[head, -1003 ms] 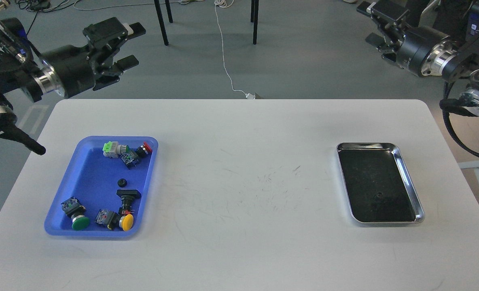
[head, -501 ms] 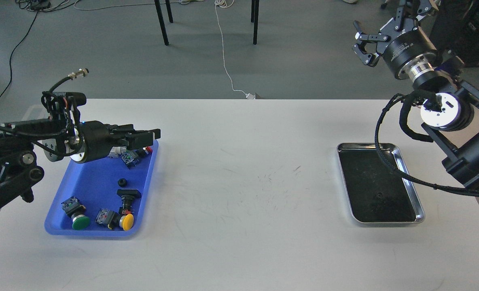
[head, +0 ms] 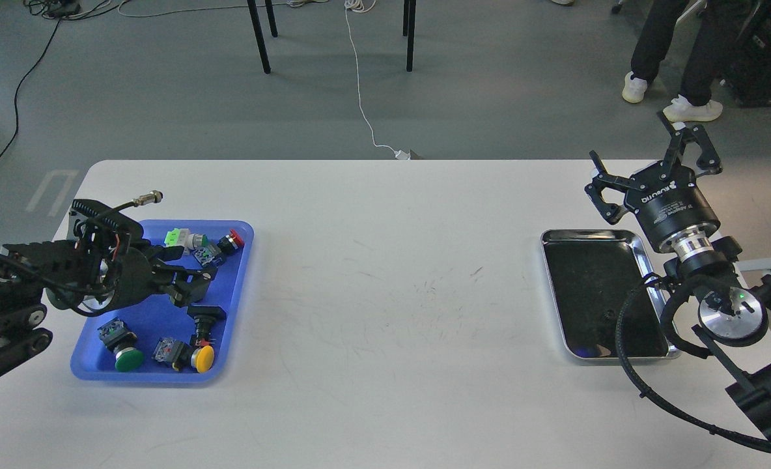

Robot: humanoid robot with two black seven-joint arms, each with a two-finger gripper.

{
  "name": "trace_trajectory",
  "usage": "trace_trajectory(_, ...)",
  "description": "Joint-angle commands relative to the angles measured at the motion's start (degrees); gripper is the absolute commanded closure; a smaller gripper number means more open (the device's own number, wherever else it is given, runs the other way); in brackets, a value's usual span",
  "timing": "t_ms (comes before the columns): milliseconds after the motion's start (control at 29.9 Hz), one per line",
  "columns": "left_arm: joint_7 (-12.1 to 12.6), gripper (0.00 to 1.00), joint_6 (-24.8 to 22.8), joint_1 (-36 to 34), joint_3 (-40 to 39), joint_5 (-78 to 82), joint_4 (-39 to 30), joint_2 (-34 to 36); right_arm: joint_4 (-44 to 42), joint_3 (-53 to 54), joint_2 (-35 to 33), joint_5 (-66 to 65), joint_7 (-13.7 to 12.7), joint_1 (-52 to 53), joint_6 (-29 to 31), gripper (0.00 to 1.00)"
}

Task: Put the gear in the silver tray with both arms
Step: 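Grasp another black gear in the blue tray with the left gripper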

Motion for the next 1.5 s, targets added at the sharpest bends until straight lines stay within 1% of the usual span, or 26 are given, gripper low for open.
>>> trace_trajectory(0,0.09,0.41,0.58,0.54,0.03,-0.35,2.13,-0.6,0.1,0.07,-0.38,-0.02,0.21,-0.5,-0.07,0.01)
trace_trajectory(134,0.09,0.48,1.03,0.71,0.03,-2.72,3.45,-1.13,0.19,0.33,-0.29,-0.02,0.21,-0.41,-0.16,0.01)
trace_trajectory(368,0.09,0.49,1.11,2.12,0.03,-3.61,3.45,-1.92,0.19,0.33,-0.11,-0.02,0.21,-0.41,-0.24,0.01)
trace_trajectory(468,0.26,0.53,1.03,2.21,0.03,-3.69,3.72,-2.36,0.19,0.33,-0.11,-0.02,0.3,-0.33,-0.33,0.01)
trace_trajectory(602,0.62,0.6,1.03,2.56,0.03,-3.69,3.72,-2.8,0.19,0.33,-0.2,-0.02,0.21,-0.41,-0.33,0.01)
trace_trajectory(969,0.53,0.6,0.76,3.26,0.11,-3.52,5.56,-3.85,0.1,0.24,0.06,-0.11,0.21,-0.41,-0.33,0.01)
trace_trajectory(1136,0.53,0.59,0.32,3.26,0.11,-3.43,7.49,-4.82,0.1,0.24,0.24,-0.11,0.21,-0.41,-0.33,0.01)
trace_trajectory(1471,0.35,0.59,0.32,3.26,0.11,-3.34,7.5,-4.99,0.1,0.24,0.15,-0.11,0.21,-0.41,-0.42,0.01)
